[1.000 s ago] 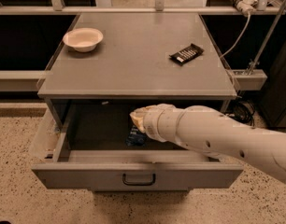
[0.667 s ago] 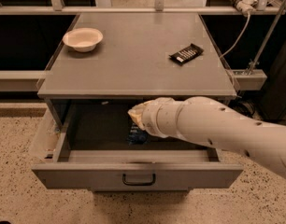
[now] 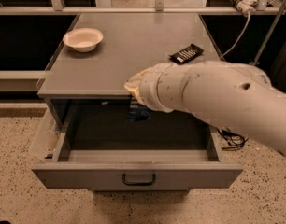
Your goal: Pick rxbar blueberry from top drawer and place on counter
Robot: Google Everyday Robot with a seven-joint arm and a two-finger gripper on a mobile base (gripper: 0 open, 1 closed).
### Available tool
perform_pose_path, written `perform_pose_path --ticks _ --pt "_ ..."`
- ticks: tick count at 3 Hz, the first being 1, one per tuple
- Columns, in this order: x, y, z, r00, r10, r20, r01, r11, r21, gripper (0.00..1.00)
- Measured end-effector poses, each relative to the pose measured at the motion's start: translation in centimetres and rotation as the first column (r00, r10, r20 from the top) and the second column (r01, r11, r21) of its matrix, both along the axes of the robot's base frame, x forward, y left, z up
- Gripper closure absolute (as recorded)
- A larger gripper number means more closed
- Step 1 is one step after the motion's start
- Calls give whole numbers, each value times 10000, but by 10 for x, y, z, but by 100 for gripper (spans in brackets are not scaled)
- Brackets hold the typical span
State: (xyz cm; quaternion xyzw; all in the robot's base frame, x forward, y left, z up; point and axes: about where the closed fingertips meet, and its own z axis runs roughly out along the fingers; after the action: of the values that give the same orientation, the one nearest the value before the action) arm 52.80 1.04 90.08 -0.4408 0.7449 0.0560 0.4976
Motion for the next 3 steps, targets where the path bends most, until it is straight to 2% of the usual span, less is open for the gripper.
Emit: perform_pose_path --ticks 1,2,3 --pt "19 16 41 9973 344 648 -352 9993 113 100" --pt "22 19 52 9960 375 807 -392 9990 196 100" --pt "38 19 51 9956 558 748 -563 9984 48 100"
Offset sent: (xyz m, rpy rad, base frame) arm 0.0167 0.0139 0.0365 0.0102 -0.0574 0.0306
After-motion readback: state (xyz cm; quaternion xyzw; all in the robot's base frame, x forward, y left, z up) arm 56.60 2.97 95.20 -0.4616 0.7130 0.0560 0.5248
